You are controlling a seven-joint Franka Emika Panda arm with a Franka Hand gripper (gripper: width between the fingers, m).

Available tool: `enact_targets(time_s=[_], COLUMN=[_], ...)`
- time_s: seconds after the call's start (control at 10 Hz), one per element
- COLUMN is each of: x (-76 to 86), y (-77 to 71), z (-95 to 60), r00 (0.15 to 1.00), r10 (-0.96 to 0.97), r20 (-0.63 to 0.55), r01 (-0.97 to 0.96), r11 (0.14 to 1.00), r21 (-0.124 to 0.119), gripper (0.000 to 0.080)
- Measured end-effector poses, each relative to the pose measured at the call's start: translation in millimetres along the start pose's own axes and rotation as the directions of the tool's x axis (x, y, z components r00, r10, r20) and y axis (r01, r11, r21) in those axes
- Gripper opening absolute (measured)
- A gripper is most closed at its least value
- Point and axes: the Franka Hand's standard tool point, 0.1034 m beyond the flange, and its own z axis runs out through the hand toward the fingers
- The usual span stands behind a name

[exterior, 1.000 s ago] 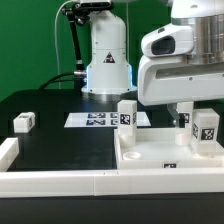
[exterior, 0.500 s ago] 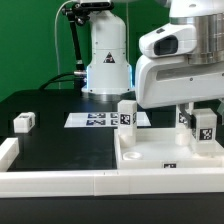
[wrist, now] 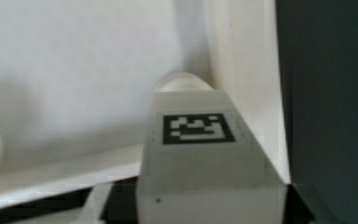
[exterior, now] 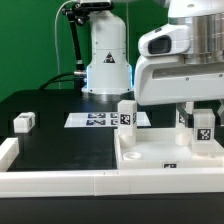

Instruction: Assemble square table

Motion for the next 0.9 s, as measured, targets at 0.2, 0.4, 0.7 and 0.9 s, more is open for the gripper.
enact_targets(time_s=[0.2, 0.4, 0.7, 0.9], x=[-1.8, -2.4, -2.7, -2.8], y=[1.7, 4.3, 5.6, 6.0], z=[0.3, 0.4, 0.5, 0.5], r00=[0.965, 0.85, 0.612, 0.518], r10=[0.261, 0.525, 0.791, 0.855], r20=[-0.025, -0.034, -0.009, -0.004], r01=[-0.261, -0.525, -0.79, -0.855], r11=[0.965, 0.851, 0.612, 0.518], r21=[0.002, 0.021, 0.038, 0.038], gripper=[0.0291, 0.0291, 0.0291, 0.0291])
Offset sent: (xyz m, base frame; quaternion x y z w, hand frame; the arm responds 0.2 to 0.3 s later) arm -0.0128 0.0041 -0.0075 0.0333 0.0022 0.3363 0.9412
